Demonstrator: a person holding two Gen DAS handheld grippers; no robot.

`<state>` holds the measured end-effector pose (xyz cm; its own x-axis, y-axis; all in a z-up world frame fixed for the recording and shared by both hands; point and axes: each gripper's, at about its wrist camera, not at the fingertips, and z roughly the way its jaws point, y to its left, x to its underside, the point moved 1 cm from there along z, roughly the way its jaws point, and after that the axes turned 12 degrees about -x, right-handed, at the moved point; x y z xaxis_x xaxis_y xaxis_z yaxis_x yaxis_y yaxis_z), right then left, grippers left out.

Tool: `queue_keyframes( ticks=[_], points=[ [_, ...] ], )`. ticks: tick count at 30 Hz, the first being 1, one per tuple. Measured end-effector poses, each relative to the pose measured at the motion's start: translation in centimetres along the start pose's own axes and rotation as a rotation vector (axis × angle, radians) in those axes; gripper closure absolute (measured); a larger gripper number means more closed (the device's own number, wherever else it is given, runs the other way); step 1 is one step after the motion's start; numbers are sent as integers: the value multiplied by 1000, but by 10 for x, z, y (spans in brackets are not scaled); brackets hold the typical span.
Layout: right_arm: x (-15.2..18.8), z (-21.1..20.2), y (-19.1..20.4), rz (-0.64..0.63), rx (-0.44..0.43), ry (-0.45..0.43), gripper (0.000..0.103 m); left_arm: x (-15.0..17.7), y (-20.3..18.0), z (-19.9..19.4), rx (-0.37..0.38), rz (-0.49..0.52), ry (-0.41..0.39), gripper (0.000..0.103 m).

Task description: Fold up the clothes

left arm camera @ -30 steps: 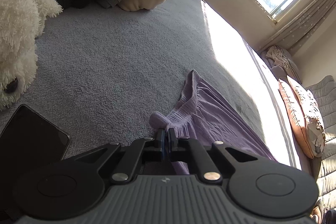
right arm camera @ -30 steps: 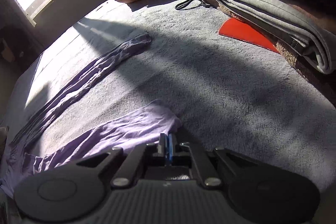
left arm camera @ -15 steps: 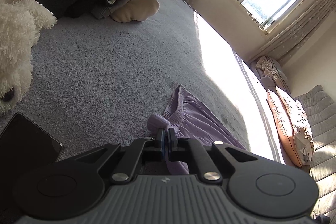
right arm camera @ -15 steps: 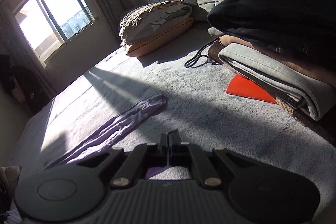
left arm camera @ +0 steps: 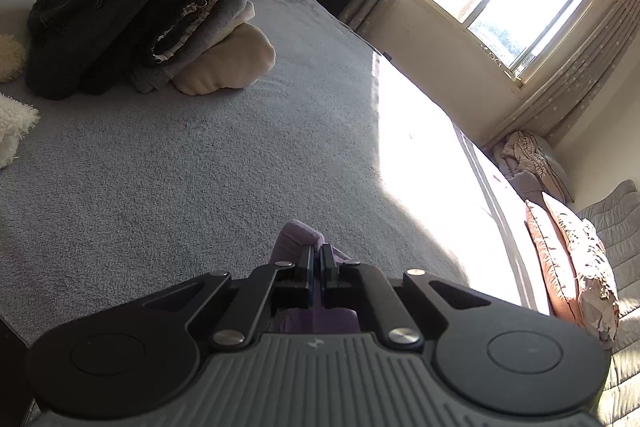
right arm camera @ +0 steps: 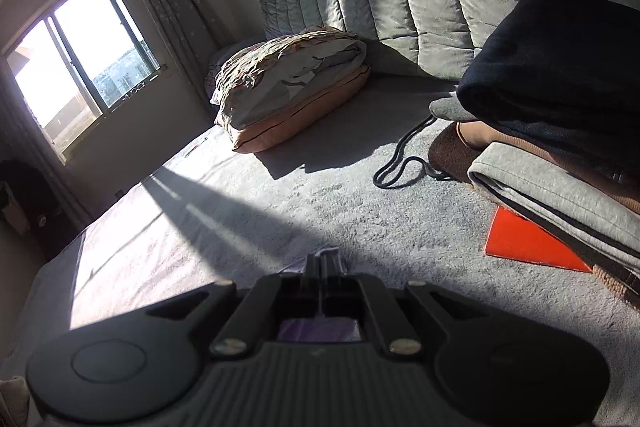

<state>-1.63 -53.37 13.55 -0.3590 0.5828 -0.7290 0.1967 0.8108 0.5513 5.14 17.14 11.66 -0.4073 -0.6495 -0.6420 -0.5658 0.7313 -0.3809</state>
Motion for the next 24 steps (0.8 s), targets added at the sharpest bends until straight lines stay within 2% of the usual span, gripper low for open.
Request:
queue_keyframes(
  ticks=[6,11,17,20,24],
  points=[
    [-5,73,-8,122,40,64,102,-11,-21,44,-74,5,48,101],
    [-5,108,-15,143,90,78,102,-19,-36,76,-128,23,55,101],
    [-8,141,-13,110,126,74,102,-25,-50,113,-195,53,70,101],
    [-5,157,-11,80,146,78,102,-24,-56,132,-218,83,103,101],
    [0,179,-8,40,171,84,102,-24,-61,147,-215,77,98,101]
  ],
)
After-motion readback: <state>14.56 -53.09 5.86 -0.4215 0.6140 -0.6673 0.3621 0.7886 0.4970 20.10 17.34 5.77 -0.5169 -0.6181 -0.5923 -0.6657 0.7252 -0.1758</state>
